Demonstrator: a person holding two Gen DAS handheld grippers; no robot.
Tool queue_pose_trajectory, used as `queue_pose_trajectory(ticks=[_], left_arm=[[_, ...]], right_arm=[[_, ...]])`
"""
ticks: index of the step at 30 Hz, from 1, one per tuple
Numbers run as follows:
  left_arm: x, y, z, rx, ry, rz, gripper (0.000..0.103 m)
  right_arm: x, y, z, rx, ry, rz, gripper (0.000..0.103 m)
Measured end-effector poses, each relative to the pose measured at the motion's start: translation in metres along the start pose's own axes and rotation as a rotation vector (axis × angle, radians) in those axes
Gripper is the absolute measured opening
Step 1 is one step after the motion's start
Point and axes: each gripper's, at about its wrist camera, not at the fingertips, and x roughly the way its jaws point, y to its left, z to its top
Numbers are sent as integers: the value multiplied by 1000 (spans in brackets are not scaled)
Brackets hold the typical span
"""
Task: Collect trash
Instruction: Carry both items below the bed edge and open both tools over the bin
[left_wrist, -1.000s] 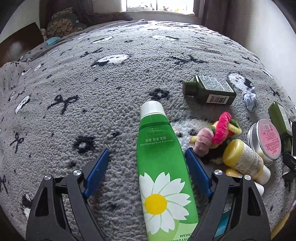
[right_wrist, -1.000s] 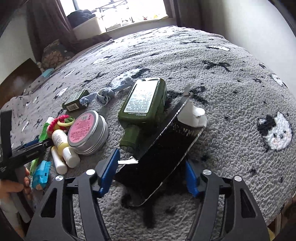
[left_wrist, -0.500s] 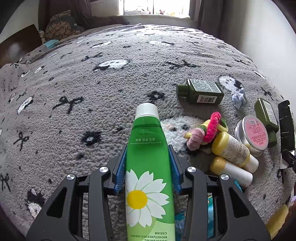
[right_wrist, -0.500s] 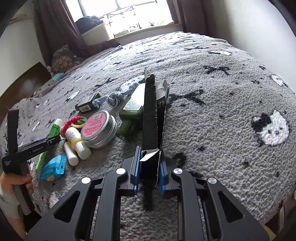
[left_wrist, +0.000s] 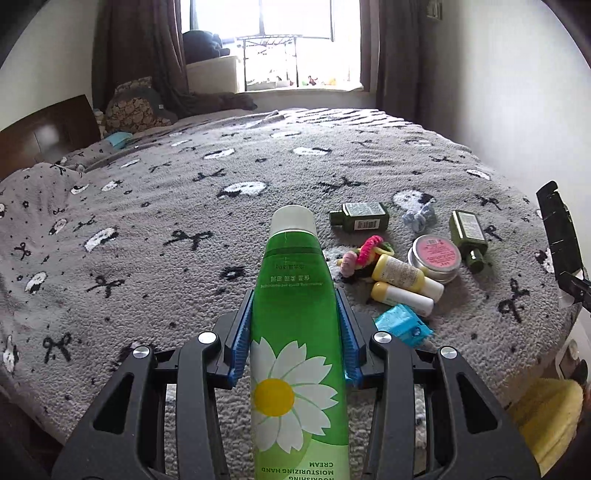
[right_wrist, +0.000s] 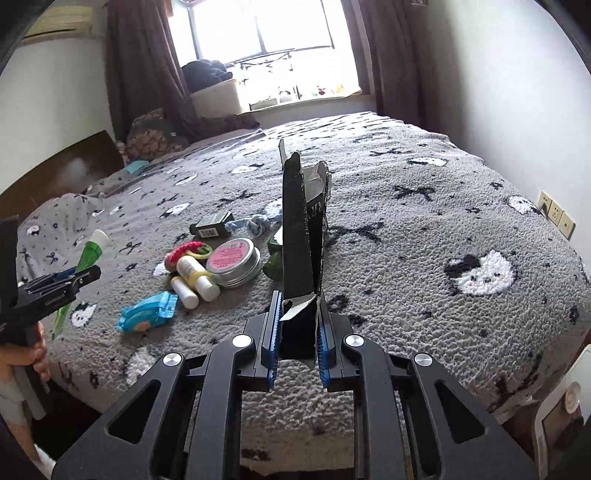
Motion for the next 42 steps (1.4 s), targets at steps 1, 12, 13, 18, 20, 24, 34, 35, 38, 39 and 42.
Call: queue_pose_trajectory(ticks=[1, 12, 13, 18, 20, 24, 34, 35, 38, 39, 42], left_arm=[[-12, 0, -2, -2, -20, -5, 40], [-100, -22, -46, -7, -126, -45, 40], [-105, -26, -53, 5, -120, -52, 40], [-120, -38, -82, 49, -91, -80, 40], [-124, -42, -92, 57, -75, -92, 40], [-127, -48, -114, 67, -32, -125, 40], [-110, -63, -162, 78, 122, -198, 40], [-106, -64, -165, 79, 137, -203, 40], [-98, -66, -175, 78, 177, -214, 40], [-94, -67, -179, 77, 191, -217, 40], [-83, -68, -190, 75, 234, -220, 40]], right_arm=[[-5, 2, -2, -13, -4, 6, 18], [-59, 32, -32, -113, -54, 48, 18], [-63, 34, -36, -125, -55, 56, 18], [-79, 44, -54, -172, -50, 80, 18], [-82, 46, -61, -171, -39, 95, 18], [-81, 51, -77, -177, -4, 112, 18], [-61, 68, -120, -206, 138, 160, 18], [-59, 71, -125, -215, 153, 161, 18], [-53, 74, -136, -227, 192, 161, 18], [-51, 74, -139, -225, 205, 162, 18], [-43, 74, -150, -225, 244, 158, 18]])
